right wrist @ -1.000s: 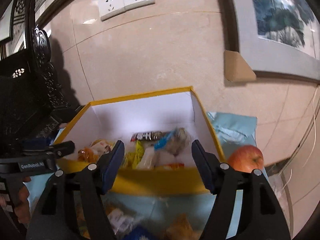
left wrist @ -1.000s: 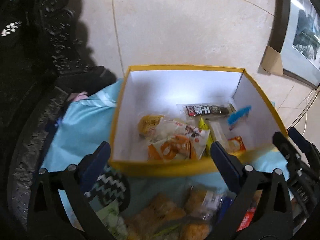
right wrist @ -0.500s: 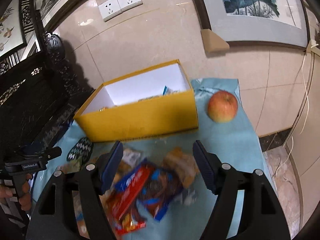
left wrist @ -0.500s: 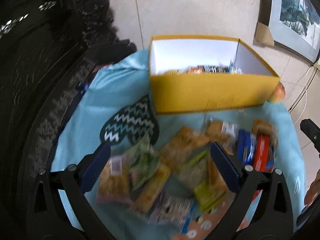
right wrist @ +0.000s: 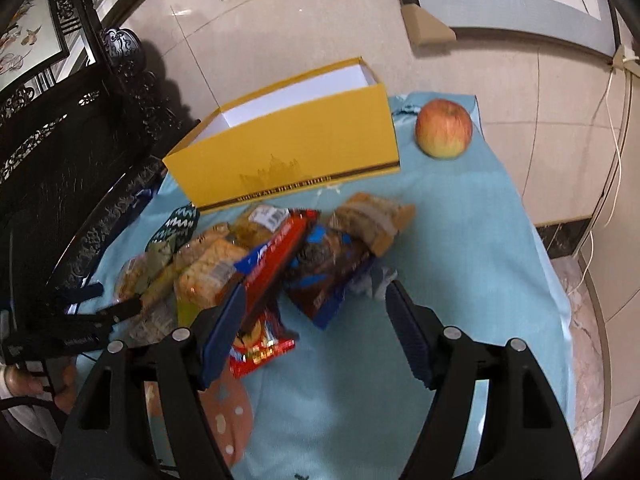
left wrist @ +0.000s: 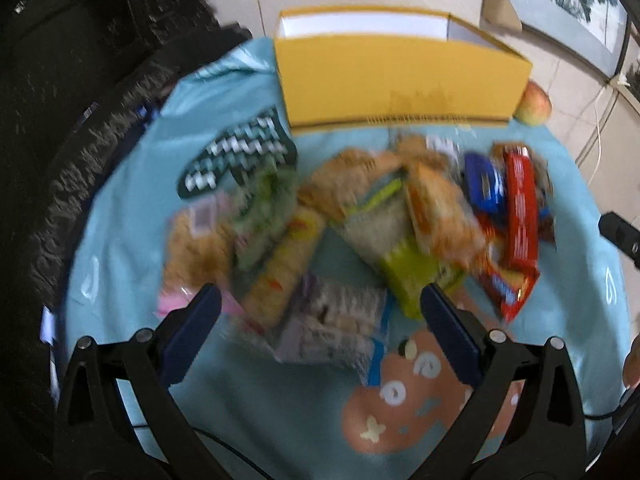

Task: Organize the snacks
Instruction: 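Grasp the blue-and-white bag with the left tool while the right tool grasps the red round biscuit pack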

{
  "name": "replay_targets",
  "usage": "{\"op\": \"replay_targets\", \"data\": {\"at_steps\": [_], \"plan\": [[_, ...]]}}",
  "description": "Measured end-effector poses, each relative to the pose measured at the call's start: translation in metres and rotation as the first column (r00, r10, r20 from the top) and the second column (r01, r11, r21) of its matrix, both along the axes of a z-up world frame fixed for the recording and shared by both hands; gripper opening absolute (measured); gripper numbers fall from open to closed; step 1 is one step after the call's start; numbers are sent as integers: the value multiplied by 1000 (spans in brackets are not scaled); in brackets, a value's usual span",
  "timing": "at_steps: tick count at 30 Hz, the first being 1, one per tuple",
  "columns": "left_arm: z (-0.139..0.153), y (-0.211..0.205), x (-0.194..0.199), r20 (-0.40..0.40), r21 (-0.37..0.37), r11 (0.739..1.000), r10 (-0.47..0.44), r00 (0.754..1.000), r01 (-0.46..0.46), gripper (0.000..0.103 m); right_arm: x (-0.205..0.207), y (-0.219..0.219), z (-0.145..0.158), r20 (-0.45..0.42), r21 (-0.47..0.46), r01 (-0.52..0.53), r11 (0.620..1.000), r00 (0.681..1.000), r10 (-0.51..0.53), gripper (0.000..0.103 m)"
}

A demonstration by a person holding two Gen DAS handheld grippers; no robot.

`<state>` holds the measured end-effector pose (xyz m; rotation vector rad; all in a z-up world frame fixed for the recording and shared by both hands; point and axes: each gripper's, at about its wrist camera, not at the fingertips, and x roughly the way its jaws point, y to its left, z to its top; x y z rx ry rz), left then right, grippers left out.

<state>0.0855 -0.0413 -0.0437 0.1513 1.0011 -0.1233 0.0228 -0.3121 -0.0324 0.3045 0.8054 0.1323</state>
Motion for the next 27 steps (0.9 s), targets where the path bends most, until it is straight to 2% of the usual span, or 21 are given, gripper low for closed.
{"op": "replay_targets", "data": {"at_steps": [8,12,14,17,18,19,21,25,27], "plan": [[-36,-12,-13,-82,-22,999,-32,996,30,101,-12,-3,-16,-45,18,-4,1000,999,5,73],[-53,-13,-3,-114,-13,1000,-20,993,18,100,-12,-2,-21,-63,17,-6,1000,998,7,73],[-56,-8,2,-115,-42,999,-16,993,11,98,-12,0,-21,-68,10,-16,1000,998,16,73],[-53,-3,4,-82,-53,998,-27,996,22,82,-8,4,-23,-76,-11,-35,999,996,34,73],[-50,-2,4,-67,-50,998,-35,997,32,64,-6,8,-25,-83,-24,-51,998,995,48,73],[-48,-2,3,-56,-49,998,-49,997,47,42,-4,11,-26,-89,-36,-69,997,994,66,73],[-46,4,5,-52,-57,997,-58,997,55,24,1,27,-31,-106,-70,-136,988,986,128,73],[-46,10,4,-51,-87,995,-55,997,51,22,12,65,-43,-140,-168,-248,954,964,226,73],[-46,9,4,-45,-84,995,-58,997,54,22,20,76,-46,-134,-197,-259,945,962,236,73]]}}
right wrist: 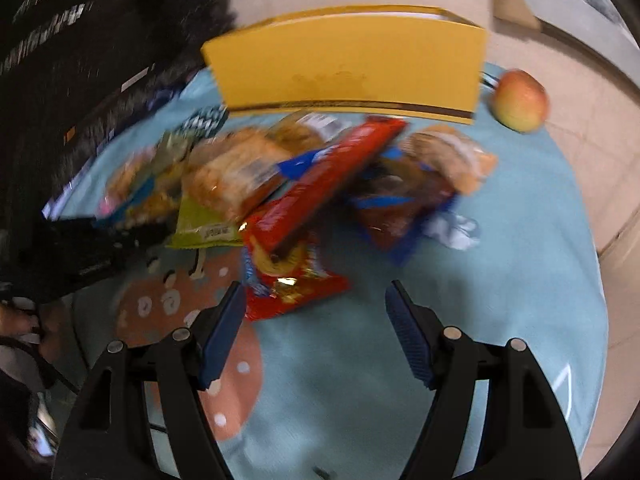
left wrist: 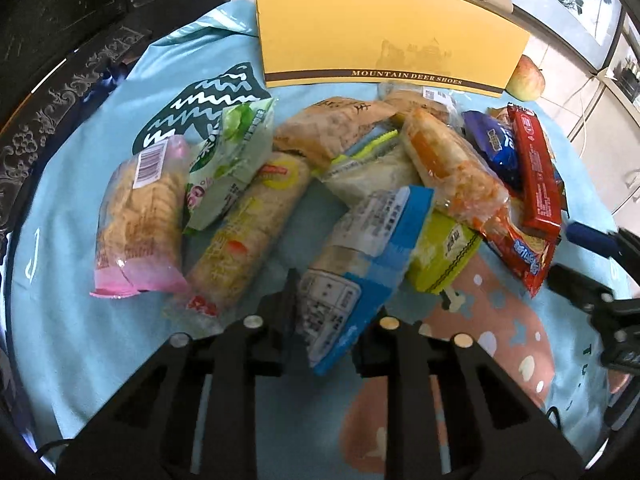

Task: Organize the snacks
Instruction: 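Grasp the blue-and-white bag with the left tool while the right tool grasps the red round biscuit pack, then lower both packs into the yellow box and open both tools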

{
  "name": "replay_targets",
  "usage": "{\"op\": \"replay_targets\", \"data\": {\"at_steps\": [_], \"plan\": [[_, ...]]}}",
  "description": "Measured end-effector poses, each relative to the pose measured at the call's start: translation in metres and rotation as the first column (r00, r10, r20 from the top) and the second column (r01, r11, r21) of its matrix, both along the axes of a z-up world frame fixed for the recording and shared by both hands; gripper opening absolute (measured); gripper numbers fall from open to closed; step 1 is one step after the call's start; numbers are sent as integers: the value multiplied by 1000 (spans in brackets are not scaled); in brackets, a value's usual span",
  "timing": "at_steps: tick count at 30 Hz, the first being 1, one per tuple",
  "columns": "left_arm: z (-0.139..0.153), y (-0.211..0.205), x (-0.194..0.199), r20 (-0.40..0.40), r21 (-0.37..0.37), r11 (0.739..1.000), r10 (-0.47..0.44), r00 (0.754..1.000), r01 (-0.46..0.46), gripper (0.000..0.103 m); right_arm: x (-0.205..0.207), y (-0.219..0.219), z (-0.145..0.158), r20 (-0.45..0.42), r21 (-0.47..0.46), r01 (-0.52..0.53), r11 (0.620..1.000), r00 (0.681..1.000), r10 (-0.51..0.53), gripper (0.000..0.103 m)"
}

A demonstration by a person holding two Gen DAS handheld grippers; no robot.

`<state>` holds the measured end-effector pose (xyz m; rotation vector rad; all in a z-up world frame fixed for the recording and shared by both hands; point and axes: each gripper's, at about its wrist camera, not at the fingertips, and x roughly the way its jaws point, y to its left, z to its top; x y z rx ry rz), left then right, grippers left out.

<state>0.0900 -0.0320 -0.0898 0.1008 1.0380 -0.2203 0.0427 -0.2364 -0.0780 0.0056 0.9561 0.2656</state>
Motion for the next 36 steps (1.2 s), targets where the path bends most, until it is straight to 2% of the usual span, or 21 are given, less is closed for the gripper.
{"op": "replay_targets", "data": {"at_steps": [5,7,8,9,12,14,16,19,21,26,36], "plan": [[0,5,3,-8,-36,999,5,1000,-5,21,26,20,-15,-49,-64,-17,998,999,14,74],[0,4,4,-8,-34,999,5,1000,-6,21,28,29,-17,-23,-119,-28,993,999,25,71],[0,4,5,-9,-34,999,7,1000,-7,21,27,31,-16,-11,-122,-30,992,1000,29,61],[0,4,5,-10,-35,999,9,1000,-9,21,27,32,-14,-11,-121,-37,992,999,36,45],[2,5,5,-13,-40,999,12,1000,-13,21,22,31,-9,-24,-125,-37,991,999,34,45],[5,6,2,-6,-49,999,13,1000,-13,21,13,22,-7,-42,-70,-34,997,999,31,45],[11,8,-3,6,-61,998,5,1000,-5,21,2,9,-4,-73,32,-33,999,997,36,45],[21,7,-13,18,-66,998,-5,1000,7,21,-14,-8,4,-97,137,-27,990,995,40,45],[27,6,-19,27,-69,997,-15,1000,17,21,-26,-12,12,-89,168,-36,985,995,51,45],[51,0,-37,68,-78,996,-42,997,48,21,-46,-12,35,-27,182,-50,982,998,56,45],[92,-19,-31,130,-79,993,-71,989,82,21,-37,-28,96,131,142,-11,990,991,-8,45]]}}
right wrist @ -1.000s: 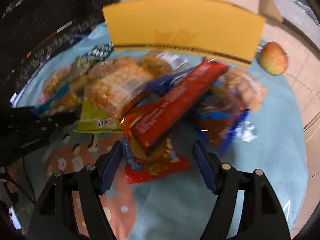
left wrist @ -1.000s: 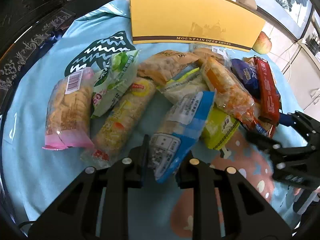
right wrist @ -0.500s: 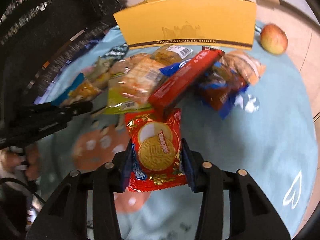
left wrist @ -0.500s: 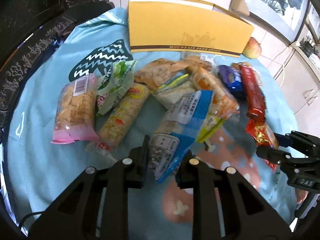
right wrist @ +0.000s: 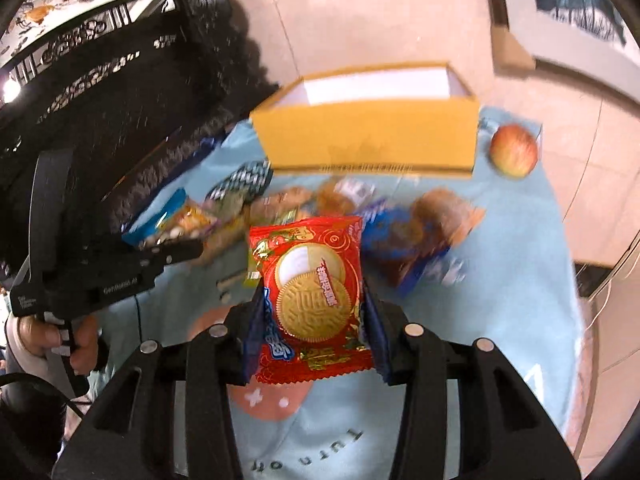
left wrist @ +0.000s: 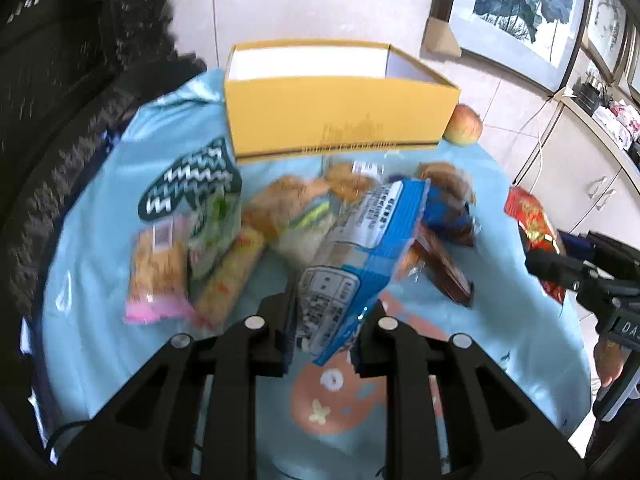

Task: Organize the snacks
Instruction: 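Lower both packs into the yellow box and open both tools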

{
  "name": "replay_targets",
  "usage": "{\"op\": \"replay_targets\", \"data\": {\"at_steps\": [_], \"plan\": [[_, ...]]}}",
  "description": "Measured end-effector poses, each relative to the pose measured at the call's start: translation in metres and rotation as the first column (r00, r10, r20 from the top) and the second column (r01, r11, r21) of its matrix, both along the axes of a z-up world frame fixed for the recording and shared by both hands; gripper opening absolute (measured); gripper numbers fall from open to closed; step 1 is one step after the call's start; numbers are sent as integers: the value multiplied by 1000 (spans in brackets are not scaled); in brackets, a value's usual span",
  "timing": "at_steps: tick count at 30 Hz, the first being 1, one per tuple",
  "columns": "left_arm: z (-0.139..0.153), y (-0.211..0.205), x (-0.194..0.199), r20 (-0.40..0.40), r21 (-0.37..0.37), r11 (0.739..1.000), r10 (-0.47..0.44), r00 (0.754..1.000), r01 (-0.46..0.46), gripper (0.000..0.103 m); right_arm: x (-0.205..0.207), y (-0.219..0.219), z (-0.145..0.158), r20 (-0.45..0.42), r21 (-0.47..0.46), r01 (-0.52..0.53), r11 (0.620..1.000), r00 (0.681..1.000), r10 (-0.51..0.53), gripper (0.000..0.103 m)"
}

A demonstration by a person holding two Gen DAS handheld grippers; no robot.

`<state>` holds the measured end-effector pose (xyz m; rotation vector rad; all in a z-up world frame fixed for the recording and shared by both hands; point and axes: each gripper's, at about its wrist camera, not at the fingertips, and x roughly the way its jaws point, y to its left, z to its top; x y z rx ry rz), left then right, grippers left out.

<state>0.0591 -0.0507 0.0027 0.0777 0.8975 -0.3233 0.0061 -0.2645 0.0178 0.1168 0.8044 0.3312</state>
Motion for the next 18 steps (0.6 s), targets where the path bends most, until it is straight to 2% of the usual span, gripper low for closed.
{"op": "replay_targets", "data": {"at_steps": [6,10,14,18], "plan": [[35,-19,34,33,3,1000,-4,999,4,21,38,-22,37,94,-25,71,997,993,-68,45],[57,-32,69,48,-9,1000,2,999,-2,21,74,-35,52,140,3,118,993,983,-117,45],[66,-41,103,74,2,1000,11,997,-11,21,107,-39,51,150,31,145,989,978,-148,45],[58,-43,132,55,6,1000,30,998,-31,21,136,-45,40,140,61,188,980,971,-195,45]]}}
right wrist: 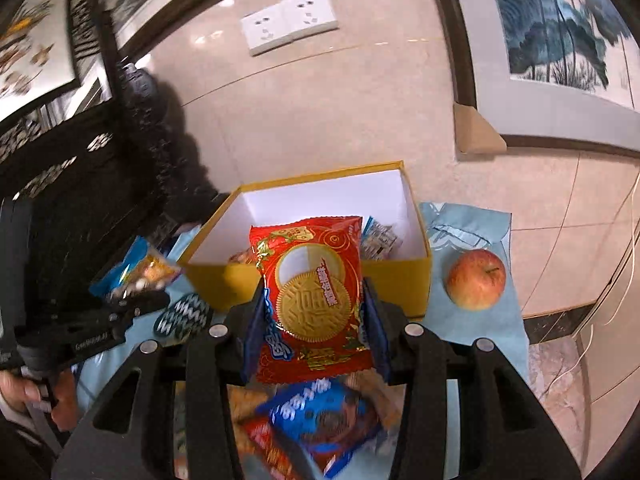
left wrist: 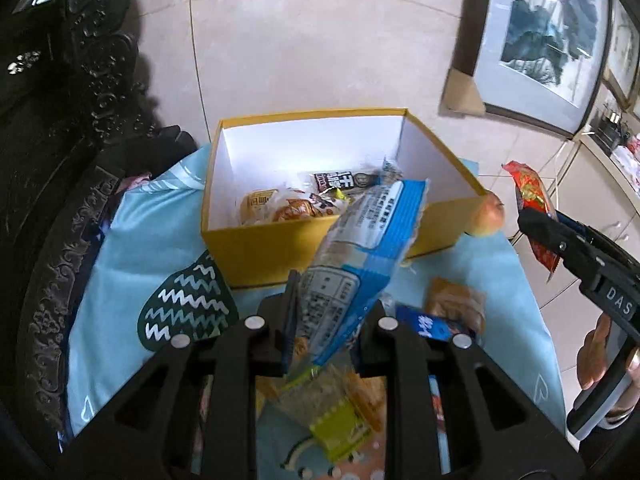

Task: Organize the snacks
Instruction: 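Lower both packs into the yellow box and open both tools, then grasp the long yellow-wrapped bar with the left tool while the right tool grasps the brown chocolate bar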

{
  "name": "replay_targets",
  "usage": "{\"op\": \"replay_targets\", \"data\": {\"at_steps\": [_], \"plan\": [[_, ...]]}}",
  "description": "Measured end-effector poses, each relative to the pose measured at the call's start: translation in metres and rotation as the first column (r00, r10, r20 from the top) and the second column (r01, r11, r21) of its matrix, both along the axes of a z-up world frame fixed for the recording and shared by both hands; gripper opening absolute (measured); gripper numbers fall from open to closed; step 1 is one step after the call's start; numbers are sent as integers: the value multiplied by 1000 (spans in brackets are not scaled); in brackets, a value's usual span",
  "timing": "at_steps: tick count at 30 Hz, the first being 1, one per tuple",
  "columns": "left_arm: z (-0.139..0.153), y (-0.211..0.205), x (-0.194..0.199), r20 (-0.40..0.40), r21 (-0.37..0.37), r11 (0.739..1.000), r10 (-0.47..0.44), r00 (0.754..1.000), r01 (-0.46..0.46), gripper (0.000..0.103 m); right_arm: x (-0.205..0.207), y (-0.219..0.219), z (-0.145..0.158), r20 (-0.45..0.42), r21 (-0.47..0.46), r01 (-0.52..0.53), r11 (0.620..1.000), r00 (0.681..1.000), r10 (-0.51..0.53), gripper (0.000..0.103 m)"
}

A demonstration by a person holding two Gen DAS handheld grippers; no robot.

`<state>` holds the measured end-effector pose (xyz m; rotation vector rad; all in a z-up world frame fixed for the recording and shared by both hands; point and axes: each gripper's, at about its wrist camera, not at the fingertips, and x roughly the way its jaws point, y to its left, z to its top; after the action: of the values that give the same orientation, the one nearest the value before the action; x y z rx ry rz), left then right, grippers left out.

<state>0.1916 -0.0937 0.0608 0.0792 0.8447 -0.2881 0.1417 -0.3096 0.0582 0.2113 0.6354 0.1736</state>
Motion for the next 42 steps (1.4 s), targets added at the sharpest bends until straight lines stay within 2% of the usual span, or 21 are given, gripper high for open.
{"op": "replay_targets", "data": {"at_steps": [6,12,17,18,19,20,22,26,29,32,34,38,39,42], "plan": [[-10,-3,41,-11,8,1000,13,1000,-13,21,39,-2,-14,15,13,67,998,998,-67,45],[-9,-9,77,32,5,1000,17,999,-17,21,74,14,-21,69,-61,107,992,992,-102,45],[-21,-17,107,23,27,999,33,999,-33,23,98,22,-37,88,-114,128,985,989,-119,45],[-24,-19,110,31,37,999,40,999,-41,43,101,25,-41,92,-139,129,982,989,-117,48],[-27,-20,112,51,49,997,56,997,-59,74,104,29,-44,88,-181,126,976,990,-111,50],[-28,-20,111,82,50,996,69,994,-73,82,107,35,-48,83,-235,119,965,991,-102,56],[-28,-22,104,144,68,995,69,987,-79,84,102,35,-49,93,-235,108,966,992,-88,59],[-26,-24,88,153,112,992,36,988,-53,84,87,20,-42,73,-134,91,987,994,-82,59],[-19,-21,70,150,114,993,25,988,-42,84,70,8,-38,37,-61,74,995,997,-71,61],[-15,-19,44,152,117,992,17,988,-35,84,46,3,-35,31,-54,69,996,997,-67,67],[-15,-16,30,142,119,993,9,990,-26,84,29,0,-32,20,-59,73,996,997,-72,67],[-14,-4,-7,120,113,993,7,993,-21,85,-1,-5,-32,-40,16,45,999,998,-45,67],[-14,-1,-14,111,108,994,10,994,-22,89,-10,-4,-33,-55,18,35,999,998,-34,67],[-21,9,-47,80,83,996,10,997,-17,90,-38,6,-42,-78,-32,21,999,997,-24,67]]}}
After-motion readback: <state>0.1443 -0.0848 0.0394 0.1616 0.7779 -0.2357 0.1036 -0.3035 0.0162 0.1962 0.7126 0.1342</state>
